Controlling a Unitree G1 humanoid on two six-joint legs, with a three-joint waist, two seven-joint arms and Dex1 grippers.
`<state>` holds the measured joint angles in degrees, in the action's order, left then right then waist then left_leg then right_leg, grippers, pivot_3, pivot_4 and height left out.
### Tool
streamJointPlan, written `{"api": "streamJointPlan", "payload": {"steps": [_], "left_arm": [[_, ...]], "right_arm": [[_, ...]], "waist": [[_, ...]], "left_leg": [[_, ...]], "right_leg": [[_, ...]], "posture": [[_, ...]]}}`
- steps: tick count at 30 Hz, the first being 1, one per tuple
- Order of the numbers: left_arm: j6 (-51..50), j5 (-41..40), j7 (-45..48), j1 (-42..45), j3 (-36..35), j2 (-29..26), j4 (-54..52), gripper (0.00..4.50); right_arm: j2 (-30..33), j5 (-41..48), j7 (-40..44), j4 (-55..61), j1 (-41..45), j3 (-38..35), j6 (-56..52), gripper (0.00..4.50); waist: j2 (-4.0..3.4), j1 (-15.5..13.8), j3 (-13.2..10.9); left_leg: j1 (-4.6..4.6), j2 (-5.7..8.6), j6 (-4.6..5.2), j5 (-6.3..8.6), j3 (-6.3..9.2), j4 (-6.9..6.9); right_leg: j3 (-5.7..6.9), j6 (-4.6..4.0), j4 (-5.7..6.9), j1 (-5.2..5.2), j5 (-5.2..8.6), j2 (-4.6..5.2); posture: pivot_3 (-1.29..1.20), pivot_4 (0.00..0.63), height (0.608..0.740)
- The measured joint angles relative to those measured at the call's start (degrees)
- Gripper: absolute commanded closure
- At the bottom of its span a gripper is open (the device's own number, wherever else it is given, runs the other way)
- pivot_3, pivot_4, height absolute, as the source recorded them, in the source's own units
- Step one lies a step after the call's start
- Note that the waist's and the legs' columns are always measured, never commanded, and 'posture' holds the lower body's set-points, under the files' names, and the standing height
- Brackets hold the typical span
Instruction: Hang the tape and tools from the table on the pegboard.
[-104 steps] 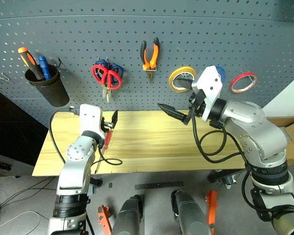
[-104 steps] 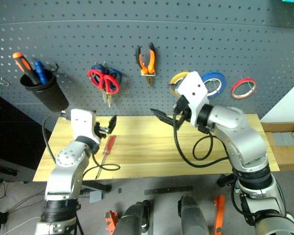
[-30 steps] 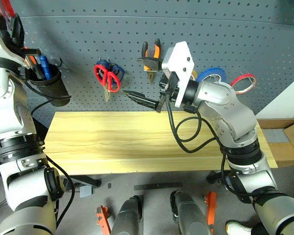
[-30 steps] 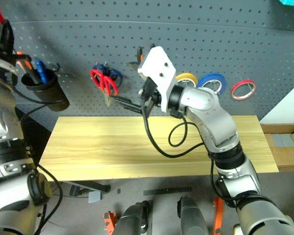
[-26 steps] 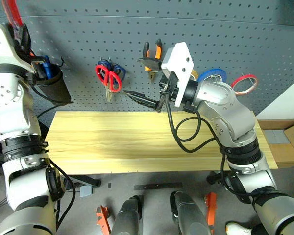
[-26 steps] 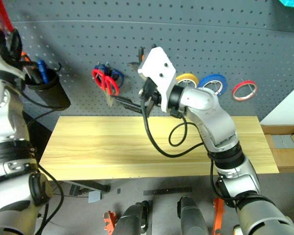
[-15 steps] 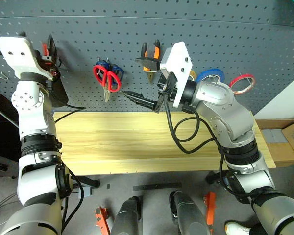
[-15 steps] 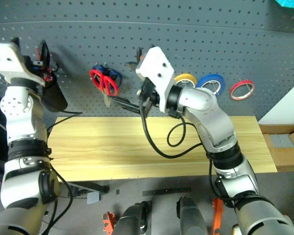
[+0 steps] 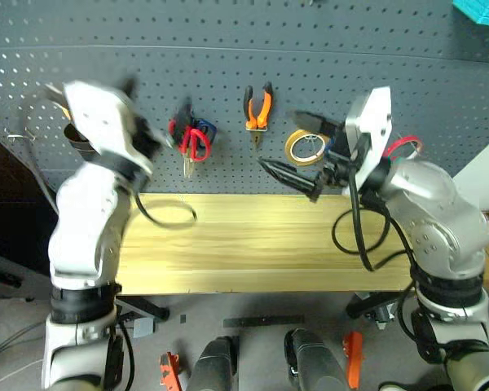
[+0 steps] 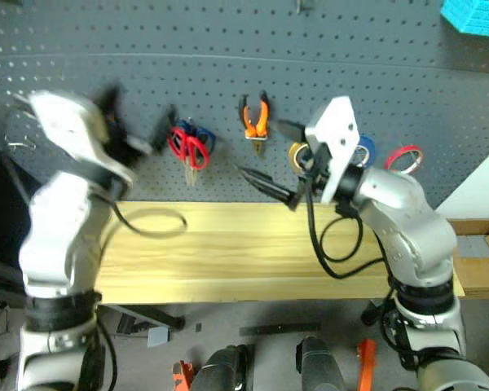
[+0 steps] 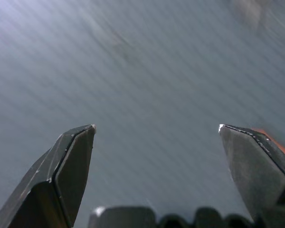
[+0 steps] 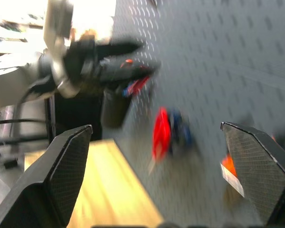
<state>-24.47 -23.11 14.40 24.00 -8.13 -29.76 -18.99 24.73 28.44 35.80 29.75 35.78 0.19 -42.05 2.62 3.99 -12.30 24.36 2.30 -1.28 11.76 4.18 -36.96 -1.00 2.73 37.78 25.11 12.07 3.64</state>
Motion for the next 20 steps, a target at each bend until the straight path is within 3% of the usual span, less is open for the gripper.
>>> {"api": "streamJointPlan", "payload": {"steps": [4,8,14,20], "left_arm": [[-4.5,-1.2,-1.2,-10.1,0.1,2.5,-5.3,0.02],[-1.5,2.8,-2.1,-15.2,1.1,4.9,-4.0,0.02],[5.8,7.6,-2.6,-20.7,0.8,8.4,7.5,0.02],[14.0,12.0,-5.6,-21.9,-1.6,10.4,16.8,0.02]], "right_arm": [[-0.4,-1.6,-4.5,2.6,-11.1,-0.7,0.2,0.00],[-4.8,-8.7,-10.4,-3.3,-20.7,0.1,9.5,0.00],[-10.1,-18.0,-18.6,-22.5,-28.8,-1.7,27.5,0.00],[-11.0,-21.5,-21.6,-36.9,-29.4,-3.7,38.7,0.00]], "waist": [[-0.01,0.1,0.2],[-0.55,-0.3,1.6],[-0.62,-0.4,3.8],[-0.73,-0.6,5.4]], "left_leg": [[-0.94,-0.25,-0.02,0.01,0.00,0.00],[-1.67,-0.63,-0.03,0.02,-0.24,0.11],[-1.71,-0.68,-0.09,0.07,-0.57,0.11],[-1.72,-0.70,-0.11,0.08,-0.60,0.16]], "right_leg": [[0.07,-0.04,-0.15,-1.05,0.16,-0.47],[0.10,-0.47,-0.79,-1.96,0.27,-0.64],[-0.02,-0.44,-0.85,-1.95,0.23,-0.61],[-0.03,-0.33,-0.84,-1.93,0.16,-0.63]], "posture": [[-0.07,0.100,0.740],[-0.07,0.084,0.740],[-0.06,0.051,0.740],[-0.04,0.009,0.740]]}}
